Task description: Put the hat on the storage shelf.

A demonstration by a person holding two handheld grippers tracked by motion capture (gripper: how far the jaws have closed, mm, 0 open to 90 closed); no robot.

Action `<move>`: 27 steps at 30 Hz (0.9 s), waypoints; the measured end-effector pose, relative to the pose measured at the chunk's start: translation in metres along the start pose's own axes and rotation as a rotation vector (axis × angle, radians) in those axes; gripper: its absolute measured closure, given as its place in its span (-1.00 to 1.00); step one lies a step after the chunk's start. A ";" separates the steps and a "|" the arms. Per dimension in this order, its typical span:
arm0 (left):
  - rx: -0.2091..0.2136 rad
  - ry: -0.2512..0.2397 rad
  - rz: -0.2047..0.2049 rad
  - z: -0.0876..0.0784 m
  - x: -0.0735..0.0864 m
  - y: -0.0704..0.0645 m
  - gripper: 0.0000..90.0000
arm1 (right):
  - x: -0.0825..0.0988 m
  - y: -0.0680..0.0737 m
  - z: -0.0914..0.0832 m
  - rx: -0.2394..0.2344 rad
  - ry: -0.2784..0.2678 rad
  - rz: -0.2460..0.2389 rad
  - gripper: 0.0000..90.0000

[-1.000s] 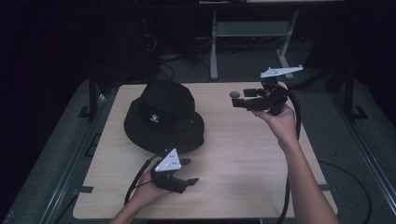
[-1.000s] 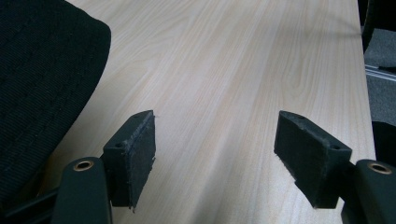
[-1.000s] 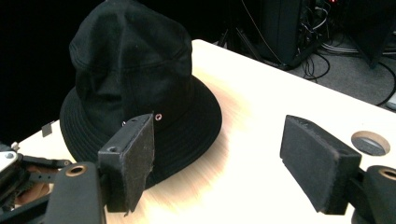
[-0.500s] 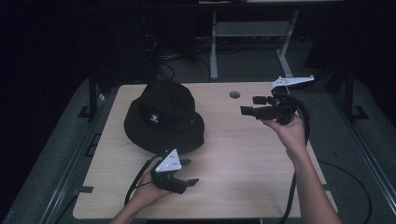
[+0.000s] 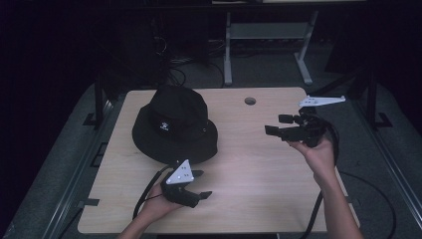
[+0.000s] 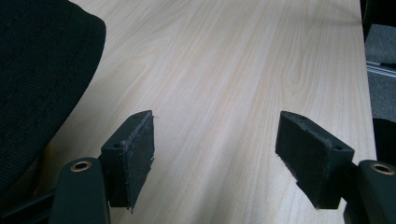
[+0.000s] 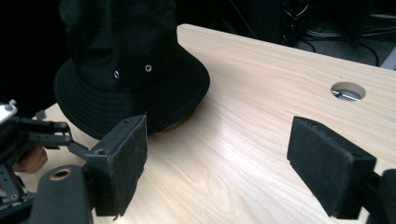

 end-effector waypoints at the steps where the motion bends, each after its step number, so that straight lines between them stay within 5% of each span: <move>1: -0.001 -0.001 0.000 0.000 0.000 0.000 -0.38 | 0.002 0.000 -0.001 0.003 -0.003 -0.001 -0.56; 17: 0.001 -0.020 -0.013 -0.003 -0.001 0.000 -0.39 | 0.046 -0.002 -0.010 0.045 -0.005 0.029 -0.57; 27: 0.034 -0.031 0.010 -0.001 -0.008 -0.016 -0.39 | 0.097 0.003 -0.025 0.069 -0.064 0.081 -0.58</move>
Point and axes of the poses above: each handheld gripper's, and its own axes: z roughly forward along the jaws, x roughly out of its underside, y roughly to its left, the point moved 9 cm from there along z, roughly forward along the jaws, and after that the axes turned 11 degrees about y, right-handed, at the moved point
